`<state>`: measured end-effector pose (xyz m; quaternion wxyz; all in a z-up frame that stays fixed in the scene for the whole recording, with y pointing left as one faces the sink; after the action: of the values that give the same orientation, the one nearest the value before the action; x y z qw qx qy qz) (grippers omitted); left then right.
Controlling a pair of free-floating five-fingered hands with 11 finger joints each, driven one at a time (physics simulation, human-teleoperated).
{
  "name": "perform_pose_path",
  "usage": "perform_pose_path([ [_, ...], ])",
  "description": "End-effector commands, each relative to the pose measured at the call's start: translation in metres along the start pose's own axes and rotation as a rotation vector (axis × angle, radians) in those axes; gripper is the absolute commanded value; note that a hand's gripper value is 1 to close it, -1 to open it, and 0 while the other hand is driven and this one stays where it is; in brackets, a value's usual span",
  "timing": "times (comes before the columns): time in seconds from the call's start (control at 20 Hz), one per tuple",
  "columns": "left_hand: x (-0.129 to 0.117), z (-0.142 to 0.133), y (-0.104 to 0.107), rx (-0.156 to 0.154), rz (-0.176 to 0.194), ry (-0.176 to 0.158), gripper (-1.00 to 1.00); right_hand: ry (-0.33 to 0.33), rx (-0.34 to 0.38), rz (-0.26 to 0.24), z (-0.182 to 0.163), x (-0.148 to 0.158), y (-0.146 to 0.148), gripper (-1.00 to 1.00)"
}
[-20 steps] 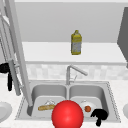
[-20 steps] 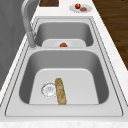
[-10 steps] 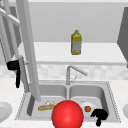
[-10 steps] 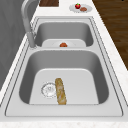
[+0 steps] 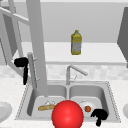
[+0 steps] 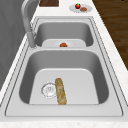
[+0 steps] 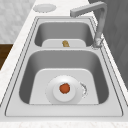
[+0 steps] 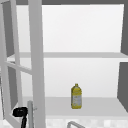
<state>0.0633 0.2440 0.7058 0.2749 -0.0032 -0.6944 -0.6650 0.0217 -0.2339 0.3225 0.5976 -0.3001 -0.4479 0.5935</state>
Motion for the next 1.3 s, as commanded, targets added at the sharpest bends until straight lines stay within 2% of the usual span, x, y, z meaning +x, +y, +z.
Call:
perform_pose_path([
  [0.0, -0.011, -0.02, 0.005, 0.019, 0.002, 0.045, -1.0, 0.0, 0.0, 0.0, 0.0, 0.0, 0.0, 0.0],
  [0.15, -0.016, -0.029, 0.008, 0.021, 0.005, 0.068, -1.0, 0.0, 0.0, 0.0, 0.0, 0.0, 0.0, 0.0],
  [0.85, -0.04, -0.082, 0.019, 0.01, 0.012, 0.126, -1.0, 0.0, 0.0, 0.0, 0.0, 0.0, 0.0, 0.0],
  [1.25, -0.054, -0.113, 0.02, 0.006, 0.012, 0.195, -1.0, 0.0, 0.0, 0.0, 0.0, 0.0, 0.0, 0.0],
])
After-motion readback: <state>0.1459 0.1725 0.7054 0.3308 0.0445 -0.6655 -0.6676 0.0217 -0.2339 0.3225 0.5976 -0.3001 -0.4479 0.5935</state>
